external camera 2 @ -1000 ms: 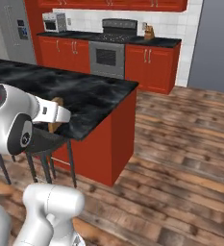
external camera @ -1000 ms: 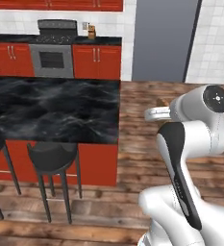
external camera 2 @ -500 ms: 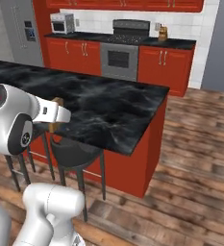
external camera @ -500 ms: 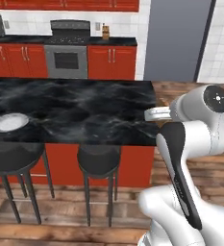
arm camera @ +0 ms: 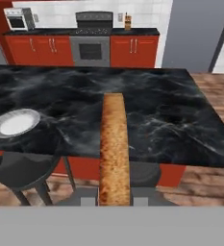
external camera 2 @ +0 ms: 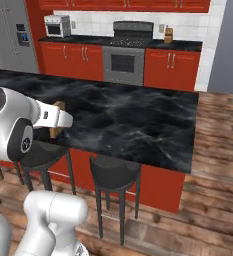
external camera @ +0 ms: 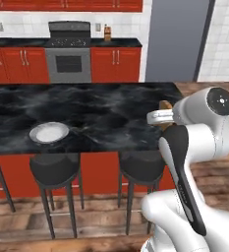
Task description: Start the toaster. Once the lever pops up, take the bread to the plate on the dining counter.
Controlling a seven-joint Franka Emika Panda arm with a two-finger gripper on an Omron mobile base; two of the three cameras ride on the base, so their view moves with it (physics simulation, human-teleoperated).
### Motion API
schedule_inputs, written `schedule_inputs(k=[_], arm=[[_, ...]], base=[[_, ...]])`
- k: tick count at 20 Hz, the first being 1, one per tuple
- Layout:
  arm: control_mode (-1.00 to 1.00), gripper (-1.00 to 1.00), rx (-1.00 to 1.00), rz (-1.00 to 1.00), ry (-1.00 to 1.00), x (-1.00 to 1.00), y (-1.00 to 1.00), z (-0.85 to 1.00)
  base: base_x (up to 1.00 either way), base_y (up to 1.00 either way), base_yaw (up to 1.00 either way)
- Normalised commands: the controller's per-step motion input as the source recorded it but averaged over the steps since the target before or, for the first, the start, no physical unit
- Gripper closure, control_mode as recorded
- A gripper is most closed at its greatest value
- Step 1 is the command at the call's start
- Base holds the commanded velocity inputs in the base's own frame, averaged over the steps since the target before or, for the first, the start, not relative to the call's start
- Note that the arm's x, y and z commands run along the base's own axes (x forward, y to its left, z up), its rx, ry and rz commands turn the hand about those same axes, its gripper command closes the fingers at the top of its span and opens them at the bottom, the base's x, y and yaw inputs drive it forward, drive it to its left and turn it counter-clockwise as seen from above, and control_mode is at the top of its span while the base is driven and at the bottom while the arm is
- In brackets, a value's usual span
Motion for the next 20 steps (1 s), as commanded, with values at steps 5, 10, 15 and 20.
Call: schedule_inputs(k=[5, 10, 15, 20], arm=[[1.00, 1.00, 0.00, 0.00, 0.00, 0.00, 0.00, 0.00], [1.00, 1.00, 0.00, 0.00, 0.00, 0.00, 0.00, 0.00], [1.00, 1.00, 0.00, 0.00, 0.00, 0.00, 0.00, 0.00], [1.00, 1.00, 0.00, 0.00, 0.00, 0.00, 0.00, 0.00]], base=[[0.27, 1.00, -0.32], [0.07, 1.00, -0.31], [0.23, 0.86, -0.18], [0.56, 0.59, -0.05]])
